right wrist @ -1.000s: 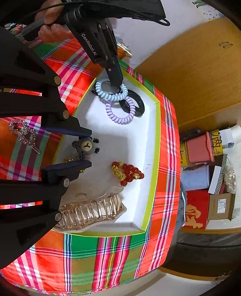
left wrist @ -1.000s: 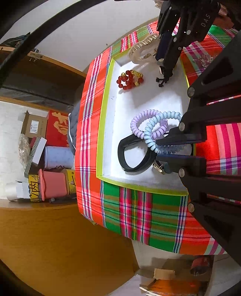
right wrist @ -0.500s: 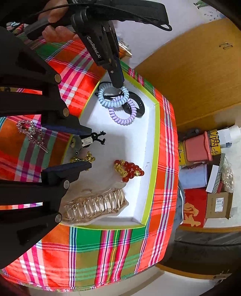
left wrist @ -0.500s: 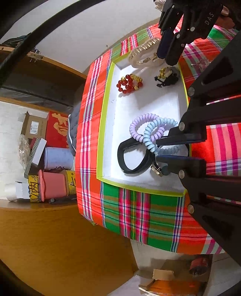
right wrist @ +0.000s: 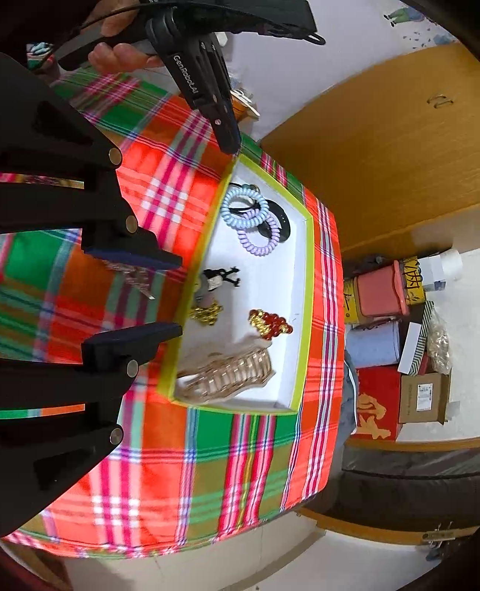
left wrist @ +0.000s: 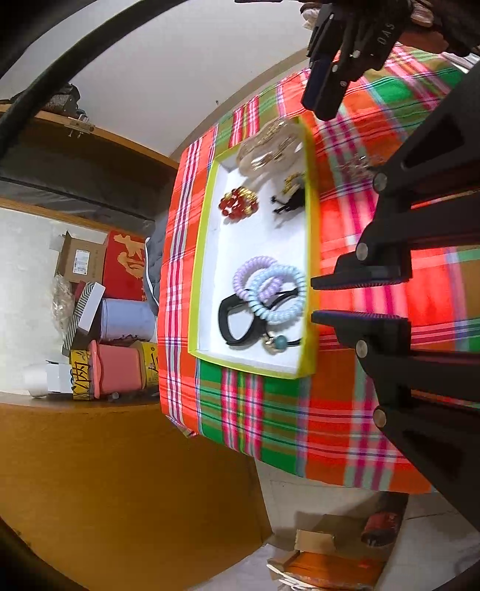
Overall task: Organize jewelry
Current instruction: 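Grasp the beaded tassel with the left tool while the right tool grasps the rhinestone hairpin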
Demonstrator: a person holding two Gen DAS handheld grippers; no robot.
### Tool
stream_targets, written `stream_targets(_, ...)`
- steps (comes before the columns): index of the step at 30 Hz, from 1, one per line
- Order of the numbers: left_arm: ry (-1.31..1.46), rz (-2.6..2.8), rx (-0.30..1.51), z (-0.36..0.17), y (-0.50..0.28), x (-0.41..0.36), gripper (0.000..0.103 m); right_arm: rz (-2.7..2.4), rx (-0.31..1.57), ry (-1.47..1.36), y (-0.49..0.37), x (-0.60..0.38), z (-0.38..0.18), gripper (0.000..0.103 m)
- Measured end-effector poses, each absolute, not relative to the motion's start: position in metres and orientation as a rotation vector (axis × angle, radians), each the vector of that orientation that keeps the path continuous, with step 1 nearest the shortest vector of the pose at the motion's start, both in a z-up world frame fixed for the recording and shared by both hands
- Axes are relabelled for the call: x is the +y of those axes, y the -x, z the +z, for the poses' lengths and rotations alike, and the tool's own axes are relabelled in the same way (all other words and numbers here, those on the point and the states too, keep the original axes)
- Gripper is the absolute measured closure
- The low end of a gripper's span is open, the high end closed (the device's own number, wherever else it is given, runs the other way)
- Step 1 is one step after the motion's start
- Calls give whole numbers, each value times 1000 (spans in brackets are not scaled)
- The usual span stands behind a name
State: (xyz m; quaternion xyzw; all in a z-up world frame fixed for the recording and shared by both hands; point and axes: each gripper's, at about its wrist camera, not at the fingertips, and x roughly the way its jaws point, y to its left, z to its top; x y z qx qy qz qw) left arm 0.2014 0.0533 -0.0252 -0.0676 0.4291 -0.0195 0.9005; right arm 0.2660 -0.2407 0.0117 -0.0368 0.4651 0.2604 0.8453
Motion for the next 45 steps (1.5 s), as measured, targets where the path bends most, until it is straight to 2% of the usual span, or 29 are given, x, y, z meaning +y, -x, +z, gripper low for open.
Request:
stream_targets(8, 128, -59, 886, -19, -159, 38, 91, 543, 958, 73, -238, -263, 24, 73)
stream_targets(14, 129, -83, 881, -15, -133, 27, 77, 541, 952, 63, -218, -278, 29, 72)
stream_targets(34, 107, -185, 923, -28, -93, -13, 75, 566, 962, 30, -185, -295, 27, 71)
stream_targets(36, 111, -195, 927, -31, -92, -15, 64, 565, 964, 28, -184, -297, 25, 71)
stream_targets(38, 120, -207, 928, -33, -91, -17, 58, 564, 966, 26, -183, -298, 24, 70)
stream_targets(45, 101, -235, 970, -50, -93, -30, 58, 560, 971, 20, -182, -303, 22, 68)
